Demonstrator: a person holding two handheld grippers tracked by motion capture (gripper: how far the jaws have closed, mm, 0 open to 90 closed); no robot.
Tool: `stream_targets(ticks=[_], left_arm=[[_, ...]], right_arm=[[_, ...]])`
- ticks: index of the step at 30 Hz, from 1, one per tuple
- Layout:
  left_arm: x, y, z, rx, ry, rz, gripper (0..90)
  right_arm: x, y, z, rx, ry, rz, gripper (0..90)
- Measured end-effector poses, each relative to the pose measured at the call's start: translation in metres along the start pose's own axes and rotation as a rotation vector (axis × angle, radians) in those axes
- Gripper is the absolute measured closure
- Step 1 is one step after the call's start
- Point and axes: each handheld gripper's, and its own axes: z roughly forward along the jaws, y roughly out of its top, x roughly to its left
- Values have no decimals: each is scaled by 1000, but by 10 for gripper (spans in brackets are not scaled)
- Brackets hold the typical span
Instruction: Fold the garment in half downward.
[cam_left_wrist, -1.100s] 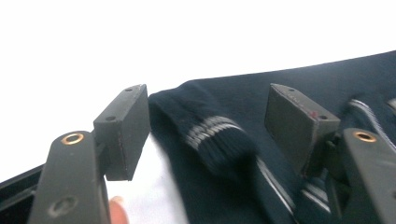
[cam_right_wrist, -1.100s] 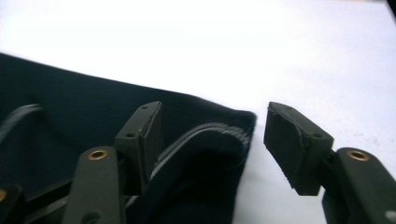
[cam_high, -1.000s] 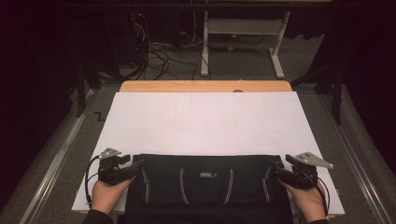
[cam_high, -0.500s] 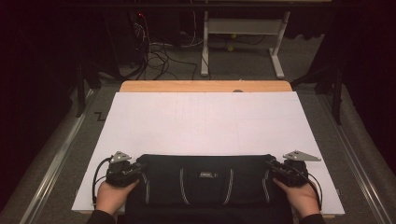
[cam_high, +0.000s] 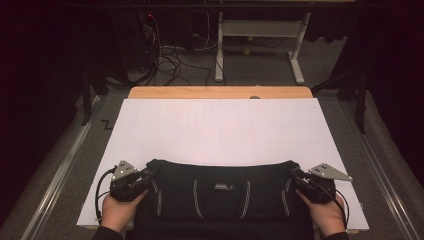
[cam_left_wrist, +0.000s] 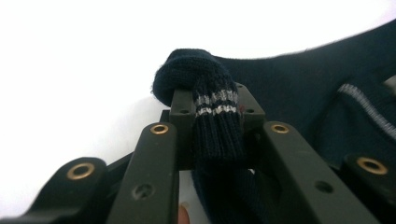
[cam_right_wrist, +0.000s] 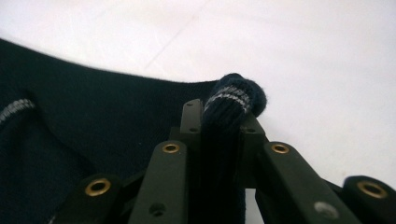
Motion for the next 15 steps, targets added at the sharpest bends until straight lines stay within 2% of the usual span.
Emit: stream_targets(ticks=[4, 10, 15], left_arm=[[3, 12, -2, -37, 6, 18, 719], [11, 28, 6, -54, 33, 37, 721], [23, 43, 19, -64, 48, 12, 722]], right_arm=[[-2, 10, -1, -27, 9, -2, 790], [-6, 26, 7, -62, -31, -26, 790], [-15, 40, 20, -98, -62, -9, 790]])
